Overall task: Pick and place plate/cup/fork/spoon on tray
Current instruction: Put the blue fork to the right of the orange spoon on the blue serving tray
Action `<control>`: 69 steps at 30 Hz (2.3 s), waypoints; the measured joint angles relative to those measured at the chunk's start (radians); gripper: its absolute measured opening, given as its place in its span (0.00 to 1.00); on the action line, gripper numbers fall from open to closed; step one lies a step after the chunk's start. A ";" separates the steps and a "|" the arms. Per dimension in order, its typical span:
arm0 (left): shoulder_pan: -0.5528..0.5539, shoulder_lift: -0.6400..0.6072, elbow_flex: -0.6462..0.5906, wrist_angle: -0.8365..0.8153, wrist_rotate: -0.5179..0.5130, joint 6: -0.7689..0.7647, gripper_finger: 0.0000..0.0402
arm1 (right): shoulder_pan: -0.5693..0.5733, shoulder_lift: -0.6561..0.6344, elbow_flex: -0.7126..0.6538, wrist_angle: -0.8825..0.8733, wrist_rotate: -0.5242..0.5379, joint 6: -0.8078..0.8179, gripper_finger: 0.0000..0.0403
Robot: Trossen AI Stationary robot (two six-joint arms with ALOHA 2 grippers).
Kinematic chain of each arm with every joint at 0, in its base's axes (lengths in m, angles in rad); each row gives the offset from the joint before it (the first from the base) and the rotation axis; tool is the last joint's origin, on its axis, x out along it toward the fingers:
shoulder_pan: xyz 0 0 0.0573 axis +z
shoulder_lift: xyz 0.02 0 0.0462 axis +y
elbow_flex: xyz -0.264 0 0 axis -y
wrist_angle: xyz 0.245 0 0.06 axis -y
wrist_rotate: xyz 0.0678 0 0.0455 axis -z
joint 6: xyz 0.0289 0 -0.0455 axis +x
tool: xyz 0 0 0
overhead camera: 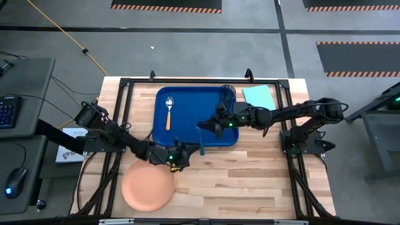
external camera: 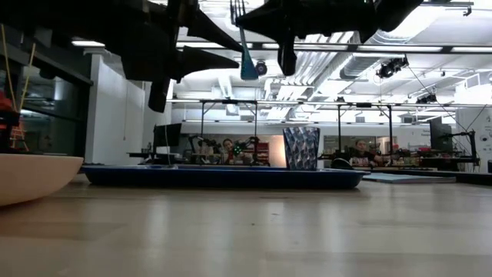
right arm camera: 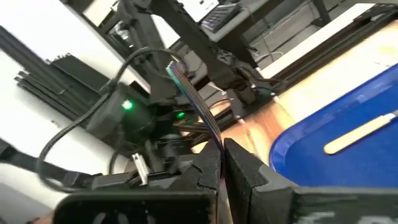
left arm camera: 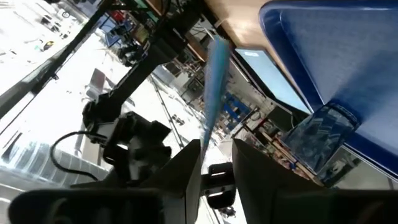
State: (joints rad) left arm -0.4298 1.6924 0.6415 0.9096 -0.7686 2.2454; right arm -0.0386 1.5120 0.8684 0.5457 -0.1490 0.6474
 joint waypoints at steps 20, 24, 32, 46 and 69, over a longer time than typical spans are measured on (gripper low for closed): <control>0.046 0.000 0.000 0.000 0.177 -0.009 0.21 | 0.030 0.000 0.000 -0.014 0.045 0.000 0.00; 0.052 0.000 0.000 0.000 0.181 -0.076 0.18 | 0.030 0.000 0.000 -0.018 0.056 0.000 0.00; 0.051 -0.001 0.000 0.003 0.185 -0.169 0.02 | 0.029 0.001 0.000 -0.028 0.070 -0.002 0.00; 0.044 -0.001 0.001 0.000 0.137 -0.222 0.01 | 0.024 0.001 0.000 -0.026 0.093 -0.055 0.14; 0.023 -0.100 -0.009 -0.296 0.054 -0.677 0.00 | -0.012 -0.198 0.002 -0.386 0.128 -0.213 0.43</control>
State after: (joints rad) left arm -0.4065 1.5923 0.6326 0.6132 -0.7145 1.5686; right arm -0.0510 1.3144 0.8703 0.1600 -0.0210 0.4342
